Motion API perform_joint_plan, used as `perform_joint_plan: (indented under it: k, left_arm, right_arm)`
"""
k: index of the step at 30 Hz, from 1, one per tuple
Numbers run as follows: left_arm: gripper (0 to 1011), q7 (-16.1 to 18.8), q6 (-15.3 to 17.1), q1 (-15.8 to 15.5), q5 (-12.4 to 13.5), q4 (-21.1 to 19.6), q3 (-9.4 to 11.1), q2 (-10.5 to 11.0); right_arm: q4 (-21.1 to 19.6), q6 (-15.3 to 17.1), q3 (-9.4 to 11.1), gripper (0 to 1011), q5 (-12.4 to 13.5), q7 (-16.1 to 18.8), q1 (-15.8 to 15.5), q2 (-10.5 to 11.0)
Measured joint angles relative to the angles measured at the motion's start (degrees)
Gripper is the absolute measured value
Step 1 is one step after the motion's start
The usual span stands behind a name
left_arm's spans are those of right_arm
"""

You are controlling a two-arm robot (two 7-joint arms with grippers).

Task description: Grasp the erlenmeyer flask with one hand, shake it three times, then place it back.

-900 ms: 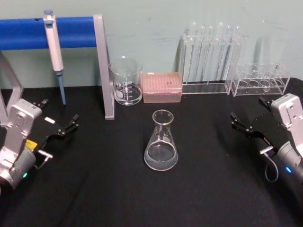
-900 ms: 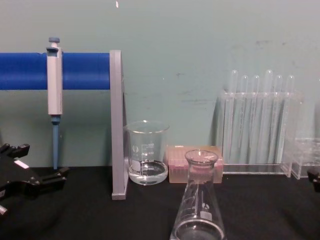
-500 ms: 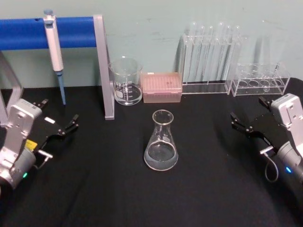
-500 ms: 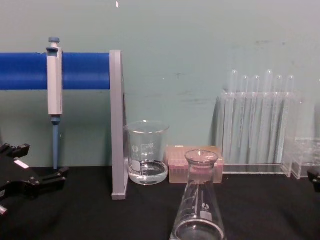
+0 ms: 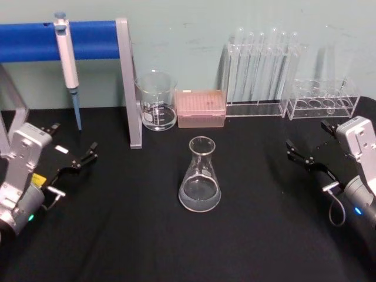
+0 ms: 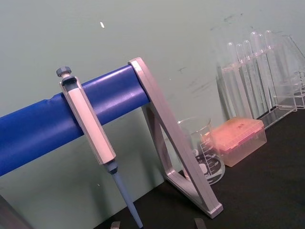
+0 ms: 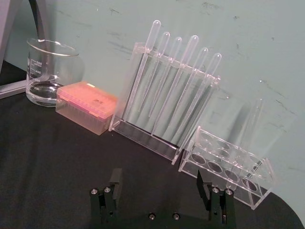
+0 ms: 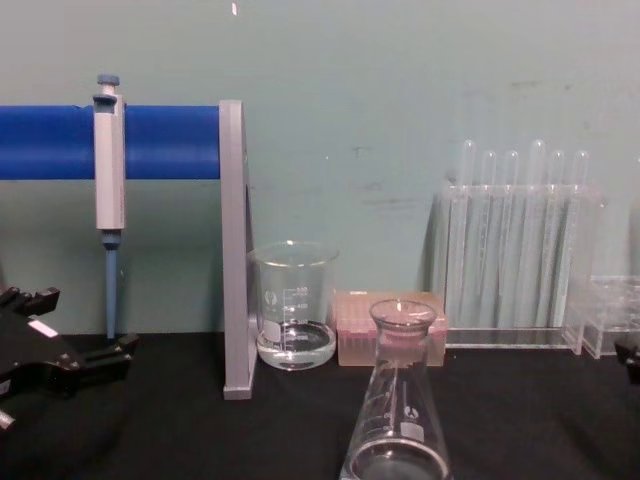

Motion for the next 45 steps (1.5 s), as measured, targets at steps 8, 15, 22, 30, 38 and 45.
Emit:
perform_joint_plan:
  k: [8, 15, 22, 30, 38, 45]
  left_arm:
    - [1001, 0.0, 0.0, 0.0, 0.0, 0.0, 0.0, 0.0]
    - [1001, 0.0, 0.0, 0.0, 0.0, 0.0, 0.0, 0.0]
    - [1001, 0.0, 0.0, 0.0, 0.0, 0.0, 0.0, 0.0]
    - [1001, 0.0, 0.0, 0.0, 0.0, 0.0, 0.0, 0.0]
    - [1001, 0.0, 0.0, 0.0, 0.0, 0.0, 0.0, 0.0]
    - [1001, 0.0, 0.0, 0.0, 0.0, 0.0, 0.0, 0.0]
  right_arm:
    - [0.0, 0.0, 0.0, 1000, 0.0, 0.0, 0.0, 0.0]
    - [0.0, 0.0, 0.0, 1000, 0.0, 0.0, 0.0, 0.0]
    - [0.01, 0.0, 0.81, 1000, 0.12, 1.24, -0.26, -0.34]
    - [-1.54, 0.62, 2.11, 1000, 1.56, 4.4, -1.16, -0.14]
    - [-5.03, 3.24, 4.41, 1000, 6.91, 10.0, -2.97, 0.23]
    - [-7.15, 5.38, 5.34, 1000, 10.78, 15.46, -3.74, 0.32]
